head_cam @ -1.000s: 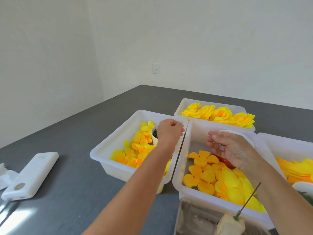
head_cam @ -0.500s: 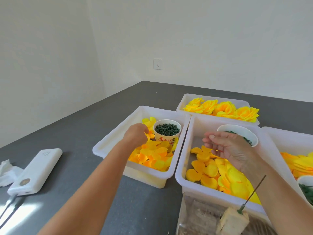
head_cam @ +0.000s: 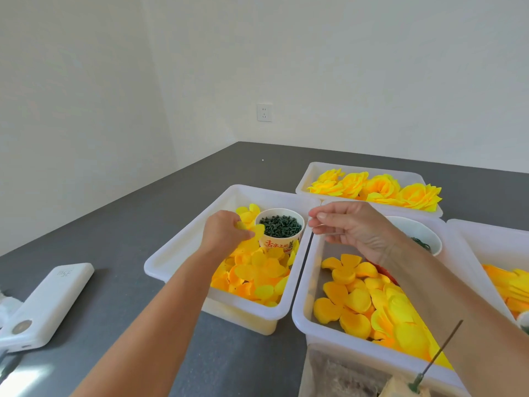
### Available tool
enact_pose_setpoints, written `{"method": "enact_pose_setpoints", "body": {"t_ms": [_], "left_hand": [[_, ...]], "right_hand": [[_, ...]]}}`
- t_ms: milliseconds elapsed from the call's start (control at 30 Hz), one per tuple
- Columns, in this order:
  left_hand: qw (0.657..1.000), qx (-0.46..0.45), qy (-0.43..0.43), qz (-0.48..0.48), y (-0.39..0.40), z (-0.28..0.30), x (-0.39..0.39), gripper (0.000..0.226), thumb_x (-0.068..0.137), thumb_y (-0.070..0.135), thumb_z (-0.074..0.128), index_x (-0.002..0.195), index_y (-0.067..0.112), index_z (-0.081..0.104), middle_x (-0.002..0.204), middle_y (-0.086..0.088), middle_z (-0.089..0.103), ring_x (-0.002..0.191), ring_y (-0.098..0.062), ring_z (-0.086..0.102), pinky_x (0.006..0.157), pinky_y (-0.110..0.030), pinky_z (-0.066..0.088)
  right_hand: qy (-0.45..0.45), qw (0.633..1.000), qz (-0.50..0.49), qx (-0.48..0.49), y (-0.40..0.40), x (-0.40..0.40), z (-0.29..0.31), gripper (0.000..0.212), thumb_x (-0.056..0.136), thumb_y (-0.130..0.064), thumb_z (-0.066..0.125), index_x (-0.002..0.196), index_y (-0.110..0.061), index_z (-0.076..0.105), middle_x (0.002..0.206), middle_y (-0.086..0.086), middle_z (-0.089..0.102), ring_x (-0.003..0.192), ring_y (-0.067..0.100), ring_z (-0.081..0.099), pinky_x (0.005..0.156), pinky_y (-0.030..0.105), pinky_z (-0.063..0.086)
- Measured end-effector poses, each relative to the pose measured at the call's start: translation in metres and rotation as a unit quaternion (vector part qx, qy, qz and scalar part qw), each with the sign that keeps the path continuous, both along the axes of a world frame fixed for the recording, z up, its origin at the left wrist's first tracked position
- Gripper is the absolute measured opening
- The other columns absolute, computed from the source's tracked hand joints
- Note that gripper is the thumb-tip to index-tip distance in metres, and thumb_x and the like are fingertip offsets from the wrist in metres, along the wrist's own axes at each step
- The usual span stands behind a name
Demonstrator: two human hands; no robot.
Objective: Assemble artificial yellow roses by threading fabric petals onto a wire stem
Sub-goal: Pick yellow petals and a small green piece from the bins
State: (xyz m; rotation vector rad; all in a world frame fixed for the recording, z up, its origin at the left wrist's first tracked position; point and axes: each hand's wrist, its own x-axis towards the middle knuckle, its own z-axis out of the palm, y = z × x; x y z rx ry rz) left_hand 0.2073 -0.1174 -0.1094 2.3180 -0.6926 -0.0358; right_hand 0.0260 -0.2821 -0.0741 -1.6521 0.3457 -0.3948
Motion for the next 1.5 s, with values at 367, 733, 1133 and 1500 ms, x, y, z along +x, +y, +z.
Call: {"method": "enact_pose_setpoints", "body": {"t_ms": [367,733,1133,1500], "left_hand": [[0.989,0.059,-0.13,-0.027,0.001,-0.005,-0.011,0.013,0.081,0.005,0.059,0.087,0.012,0.068,0.088,-0.007,0.064,0.08,-0.024,0.056,0.065,-0.029,0.045],[0.961,0.206,-0.096,-0.156,-0.002,-0.014,-0.02,0.044,0.066,0.053,0.076,0.099,0.027,0.066,0.106,0.008,0.058,0.098,-0.011,0.05,0.075,-0.025,0.038],[0.988,0.121,-0.067,-0.075,-0.001,-0.006,-0.016,0.008,0.085,0.019,0.062,0.079,0.013,0.063,0.084,-0.001,0.056,0.078,-0.017,0.05,0.065,-0.026,0.039],[0.985,0.165,-0.048,0.009,0.0,-0.006,-0.014,0.019,0.089,0.024,0.058,0.09,0.006,0.062,0.095,-0.009,0.061,0.089,-0.025,0.057,0.066,-0.031,0.043]], "right_hand": [[0.018,1.0,-0.003,-0.015,0.005,0.006,-0.025,0.013,0.088,-0.01,0.06,0.091,-0.014,0.073,0.089,0.008,0.074,0.085,0.015,0.068,0.072,0.032,0.05],[0.031,0.997,-0.002,-0.074,0.008,0.002,-0.025,0.015,0.089,-0.009,0.059,0.097,-0.011,0.072,0.092,0.006,0.074,0.098,0.021,0.067,0.085,0.041,0.051],[0.035,0.995,0.008,-0.093,0.009,-0.002,-0.024,0.016,0.089,-0.01,0.06,0.1,-0.012,0.072,0.093,0.003,0.074,0.096,0.015,0.068,0.088,0.043,0.051],[0.041,0.994,0.009,-0.097,0.009,0.0,-0.022,0.015,0.088,-0.01,0.062,0.098,-0.013,0.072,0.092,0.003,0.074,0.096,0.015,0.068,0.088,0.042,0.051]]}}
